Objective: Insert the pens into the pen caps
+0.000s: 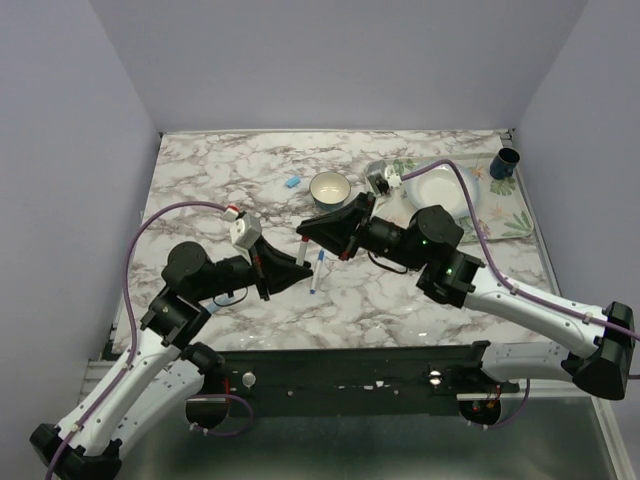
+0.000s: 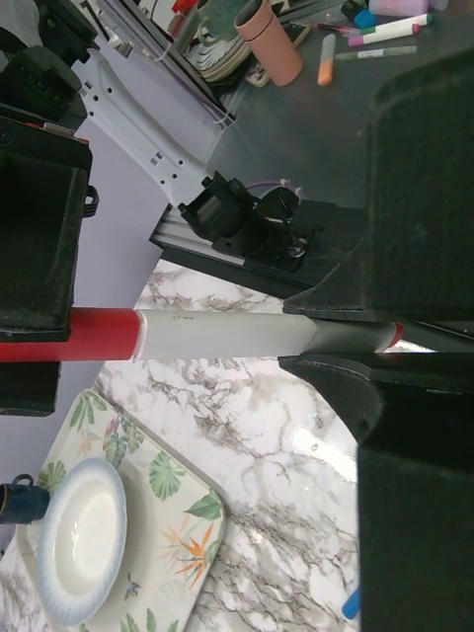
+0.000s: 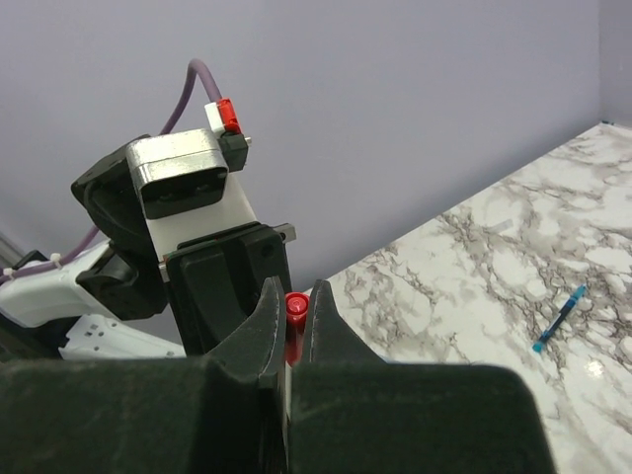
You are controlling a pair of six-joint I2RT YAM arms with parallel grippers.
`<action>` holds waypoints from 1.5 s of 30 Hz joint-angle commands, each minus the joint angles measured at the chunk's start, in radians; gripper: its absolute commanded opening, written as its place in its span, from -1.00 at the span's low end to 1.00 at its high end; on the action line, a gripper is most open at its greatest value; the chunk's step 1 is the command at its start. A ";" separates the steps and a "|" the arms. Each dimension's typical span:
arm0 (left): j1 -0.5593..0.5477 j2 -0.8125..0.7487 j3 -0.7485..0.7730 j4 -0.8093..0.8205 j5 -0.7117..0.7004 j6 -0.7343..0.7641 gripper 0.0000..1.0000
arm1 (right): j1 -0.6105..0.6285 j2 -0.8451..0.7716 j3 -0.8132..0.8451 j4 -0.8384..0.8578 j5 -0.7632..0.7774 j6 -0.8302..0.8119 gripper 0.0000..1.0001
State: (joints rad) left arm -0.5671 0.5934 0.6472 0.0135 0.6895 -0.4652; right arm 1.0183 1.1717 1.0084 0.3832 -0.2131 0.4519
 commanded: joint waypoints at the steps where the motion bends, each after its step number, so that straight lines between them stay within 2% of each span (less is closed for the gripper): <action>1: 0.018 0.043 0.029 0.146 -0.065 -0.044 -1.00 | 0.039 0.032 -0.067 -0.121 -0.078 0.014 -0.99; 7: 0.042 0.066 0.037 0.160 -0.056 -0.064 -1.00 | 0.063 0.071 -0.065 -0.149 -0.137 0.007 -0.99; 14: 0.062 0.049 0.026 0.206 -0.027 -0.092 -1.00 | 0.065 0.109 -0.086 -0.171 -0.287 0.048 -0.99; 22: 0.062 0.029 0.029 0.174 -0.044 -0.066 -1.00 | 0.068 0.098 -0.060 -0.412 -0.262 -0.028 -0.99; 25: 0.062 0.025 0.031 0.164 -0.064 -0.062 -1.00 | 0.069 0.102 -0.050 -0.454 -0.282 -0.022 -0.99; 32: 0.061 0.026 0.032 0.161 -0.085 -0.067 -1.00 | 0.095 0.131 -0.067 -0.443 -0.315 0.005 -0.99; 39: 0.061 0.042 0.058 0.123 -0.133 -0.044 -1.00 | 0.114 0.184 -0.041 -0.491 -0.390 -0.015 -0.99; 45: 0.061 0.049 0.065 0.134 -0.136 -0.050 -1.00 | 0.121 0.166 -0.062 -0.500 -0.391 -0.055 -0.99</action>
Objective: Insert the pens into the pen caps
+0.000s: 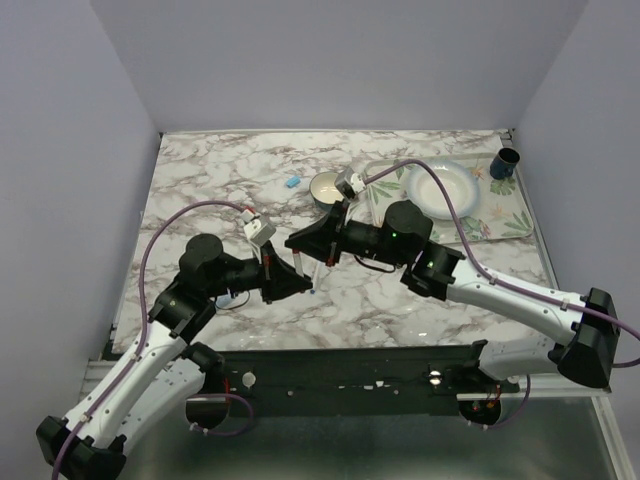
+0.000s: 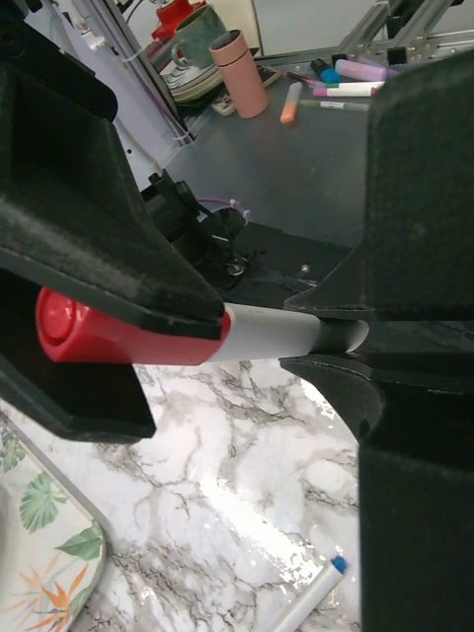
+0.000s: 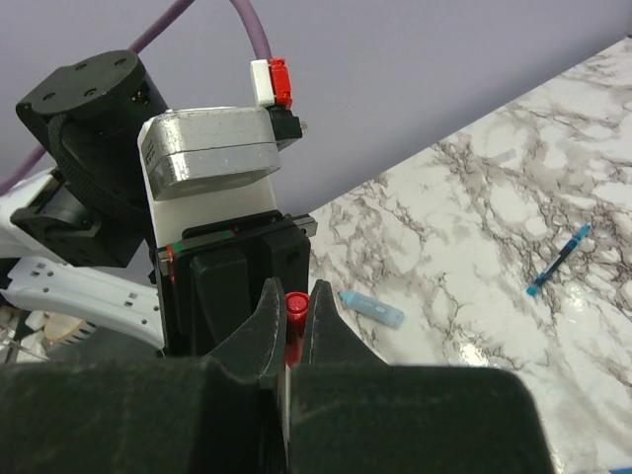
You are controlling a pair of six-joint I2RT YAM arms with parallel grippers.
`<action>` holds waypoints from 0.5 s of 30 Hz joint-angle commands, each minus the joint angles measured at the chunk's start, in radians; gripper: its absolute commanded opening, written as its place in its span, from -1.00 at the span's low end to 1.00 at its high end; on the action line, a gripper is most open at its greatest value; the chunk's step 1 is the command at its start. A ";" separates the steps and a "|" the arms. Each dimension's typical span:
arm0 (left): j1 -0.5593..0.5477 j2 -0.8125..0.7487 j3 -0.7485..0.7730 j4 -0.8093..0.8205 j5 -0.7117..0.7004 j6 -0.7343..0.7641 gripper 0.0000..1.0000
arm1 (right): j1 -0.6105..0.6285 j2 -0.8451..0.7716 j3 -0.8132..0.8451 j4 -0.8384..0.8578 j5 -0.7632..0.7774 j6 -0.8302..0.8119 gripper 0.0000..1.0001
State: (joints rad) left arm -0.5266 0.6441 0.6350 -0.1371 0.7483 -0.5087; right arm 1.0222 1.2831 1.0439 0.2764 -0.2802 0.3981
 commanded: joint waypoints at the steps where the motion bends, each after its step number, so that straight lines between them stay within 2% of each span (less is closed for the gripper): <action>1: 0.020 -0.001 0.078 0.277 -0.201 -0.001 -1.00 | 0.118 0.059 -0.096 -0.419 -0.330 -0.013 -0.99; 10: 0.020 -0.011 0.083 0.225 -0.259 0.038 -1.00 | 0.118 0.005 -0.111 -0.508 -0.280 -0.038 -0.99; 15: 0.020 -0.003 0.092 0.235 -0.239 0.033 -1.00 | 0.119 0.001 -0.140 -0.483 -0.359 -0.024 -0.99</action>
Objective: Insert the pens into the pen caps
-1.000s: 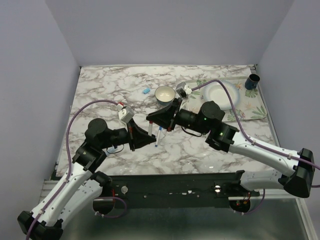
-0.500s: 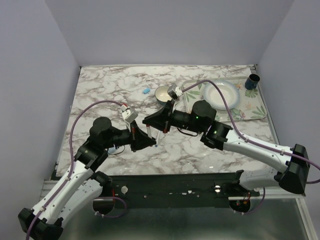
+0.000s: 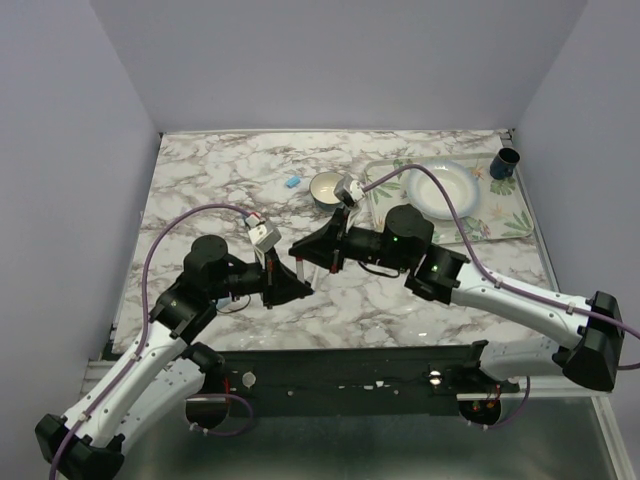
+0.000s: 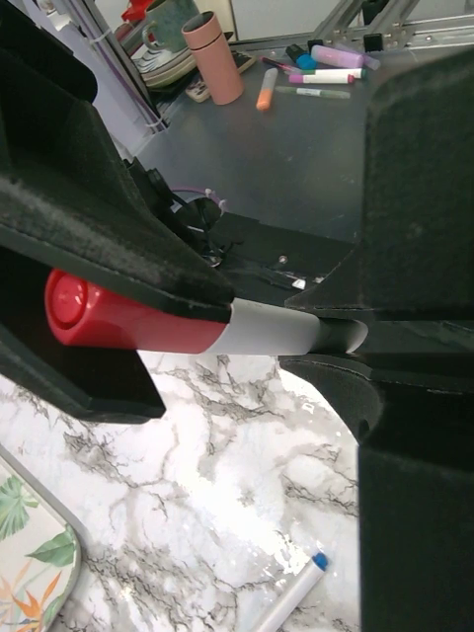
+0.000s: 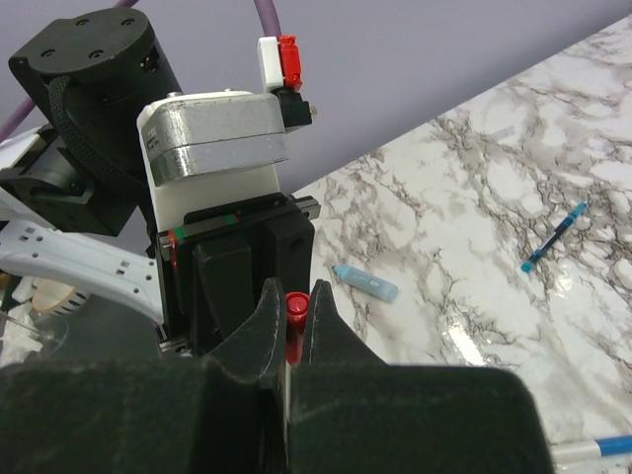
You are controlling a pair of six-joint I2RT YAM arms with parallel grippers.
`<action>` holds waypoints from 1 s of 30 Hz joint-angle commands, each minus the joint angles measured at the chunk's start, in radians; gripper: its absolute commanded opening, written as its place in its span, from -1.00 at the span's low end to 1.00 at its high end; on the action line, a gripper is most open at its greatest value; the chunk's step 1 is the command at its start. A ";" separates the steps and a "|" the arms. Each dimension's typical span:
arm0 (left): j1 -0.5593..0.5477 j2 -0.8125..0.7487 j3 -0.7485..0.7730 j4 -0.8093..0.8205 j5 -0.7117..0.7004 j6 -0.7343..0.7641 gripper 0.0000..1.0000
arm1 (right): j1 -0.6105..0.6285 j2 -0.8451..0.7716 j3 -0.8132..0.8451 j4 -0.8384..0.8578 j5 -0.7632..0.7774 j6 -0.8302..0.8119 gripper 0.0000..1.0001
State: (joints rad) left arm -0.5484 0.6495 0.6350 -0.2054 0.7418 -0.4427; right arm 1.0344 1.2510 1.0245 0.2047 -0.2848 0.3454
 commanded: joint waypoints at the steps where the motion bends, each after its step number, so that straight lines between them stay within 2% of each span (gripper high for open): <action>1: 0.042 -0.011 0.089 0.313 -0.225 -0.037 -1.00 | 0.105 0.031 -0.130 -0.403 -0.367 0.029 -0.99; 4: 0.042 -0.017 0.074 0.374 -0.165 -0.068 -1.00 | 0.107 0.007 -0.181 -0.352 -0.393 0.035 -0.99; 11: 0.042 -0.008 0.094 0.365 -0.183 -0.065 -1.00 | 0.107 -0.002 -0.185 -0.343 -0.381 0.047 -0.99; 14: 0.042 -0.002 0.083 0.370 -0.177 -0.071 -1.00 | 0.107 -0.012 -0.124 -0.353 -0.305 0.058 -0.98; 17: 0.041 0.002 0.065 0.353 -0.162 -0.070 -1.00 | 0.107 -0.038 -0.058 -0.376 -0.141 0.095 -0.93; 18: 0.041 0.002 0.061 0.348 -0.159 -0.070 -1.00 | 0.107 -0.048 -0.016 -0.389 -0.032 0.116 -0.89; 19: 0.039 0.002 0.060 0.344 -0.154 -0.068 -1.00 | 0.107 -0.058 0.005 -0.384 0.010 0.131 -0.82; 20: 0.039 0.002 0.058 0.330 -0.151 -0.064 -1.00 | 0.107 -0.065 0.023 -0.381 0.050 0.136 -0.55; 22: 0.036 -0.001 0.058 0.310 -0.160 -0.057 -1.00 | 0.105 -0.087 0.074 -0.366 0.162 0.144 -0.25; 23: 0.036 -0.001 0.057 0.292 -0.166 -0.050 -1.00 | 0.107 -0.093 0.089 -0.367 0.198 0.148 -0.04; 26: 0.036 -0.005 0.054 0.253 -0.185 -0.037 -1.00 | 0.107 -0.122 0.143 -0.378 0.332 0.152 0.20; 30: 0.036 0.018 0.069 0.152 -0.246 -0.002 -1.00 | 0.107 -0.211 0.122 -0.392 0.531 0.168 0.39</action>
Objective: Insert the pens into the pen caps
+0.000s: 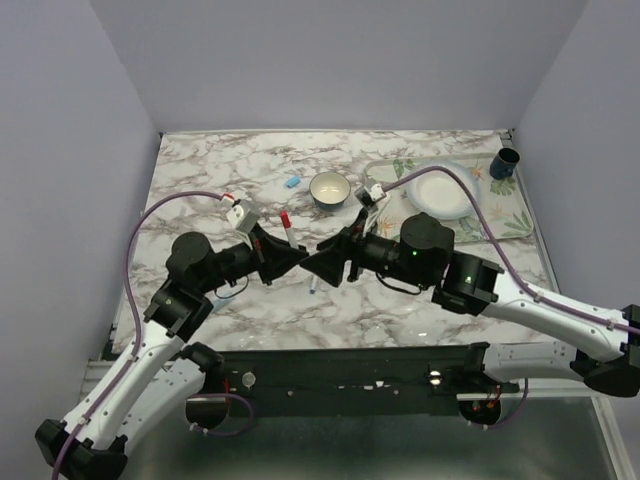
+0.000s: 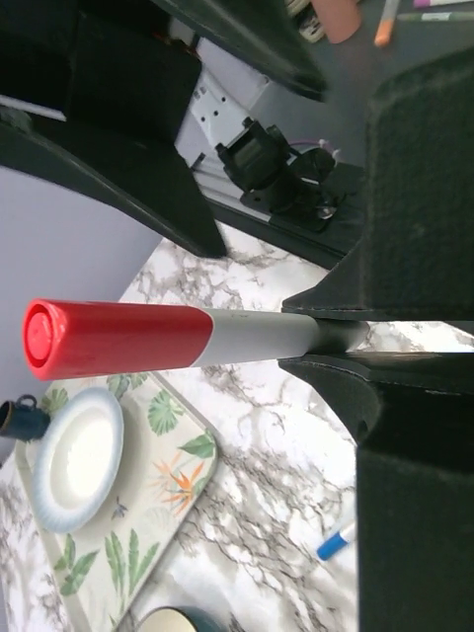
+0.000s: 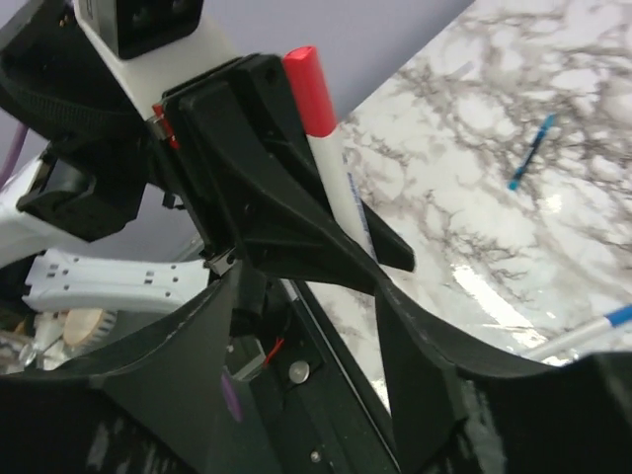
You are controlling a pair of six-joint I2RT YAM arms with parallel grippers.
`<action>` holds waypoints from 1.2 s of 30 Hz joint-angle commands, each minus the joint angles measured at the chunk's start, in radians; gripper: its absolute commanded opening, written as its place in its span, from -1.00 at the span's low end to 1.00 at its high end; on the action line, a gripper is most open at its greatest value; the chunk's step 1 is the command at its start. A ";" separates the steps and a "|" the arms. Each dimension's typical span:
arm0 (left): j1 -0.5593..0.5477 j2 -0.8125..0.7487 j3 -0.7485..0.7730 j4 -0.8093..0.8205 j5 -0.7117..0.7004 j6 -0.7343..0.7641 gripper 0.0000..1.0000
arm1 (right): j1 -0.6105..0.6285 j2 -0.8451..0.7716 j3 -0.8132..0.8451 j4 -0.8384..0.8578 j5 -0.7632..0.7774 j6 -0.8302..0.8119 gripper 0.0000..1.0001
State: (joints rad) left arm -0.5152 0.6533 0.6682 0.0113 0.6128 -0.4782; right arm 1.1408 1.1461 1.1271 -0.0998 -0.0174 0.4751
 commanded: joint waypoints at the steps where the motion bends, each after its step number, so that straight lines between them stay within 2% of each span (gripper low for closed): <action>1: 0.001 0.038 0.044 -0.091 -0.160 0.036 -1.00 | 0.000 -0.127 0.002 -0.084 0.289 0.045 0.41; 2: 0.001 0.057 0.051 -0.137 -0.179 0.036 -1.00 | 0.000 -0.178 -0.033 -0.083 0.309 0.045 0.43; 4: 0.001 0.124 0.076 -0.178 -0.228 0.029 -1.00 | 0.000 -0.221 -0.072 -0.072 0.353 0.039 0.62; 6: 0.001 0.184 0.112 -0.253 -0.260 0.026 -1.00 | 0.000 -0.272 -0.105 -0.089 0.381 0.045 0.68; 9: 0.000 0.314 0.152 -0.364 -0.361 0.015 -1.00 | 0.000 -0.324 -0.134 -0.135 0.412 0.057 0.70; 14: -0.057 0.456 0.162 -0.369 -0.406 0.007 -1.00 | 0.000 -0.416 -0.196 -0.196 0.430 0.068 0.70; 17: -0.146 0.552 0.175 -0.335 -0.467 -0.055 -1.00 | 0.000 -0.477 -0.253 -0.181 0.425 0.043 0.70; 20: -0.242 0.675 0.228 -0.353 -0.545 -0.102 -1.00 | 0.000 -0.517 -0.257 -0.253 0.441 0.063 0.69; 24: -0.348 0.822 0.344 -0.399 -0.640 -0.120 -1.00 | -0.001 -0.603 -0.292 -0.296 0.447 0.076 0.69; 28: -0.367 0.977 0.415 -0.444 -0.654 -0.160 -1.00 | 0.000 -0.689 -0.342 -0.281 0.471 0.060 0.69; 32: -0.379 1.045 0.447 -0.473 -0.662 -0.183 -0.97 | 0.000 -0.723 -0.348 -0.296 0.490 0.054 0.69; 36: -0.388 1.088 0.450 -0.499 -0.685 -0.200 -0.84 | 0.000 -0.721 -0.340 -0.307 0.491 0.051 0.69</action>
State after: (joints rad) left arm -0.8879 1.7061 1.1000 -0.4278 -0.0097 -0.6392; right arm 1.1389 0.4301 0.7906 -0.3653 0.4335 0.5320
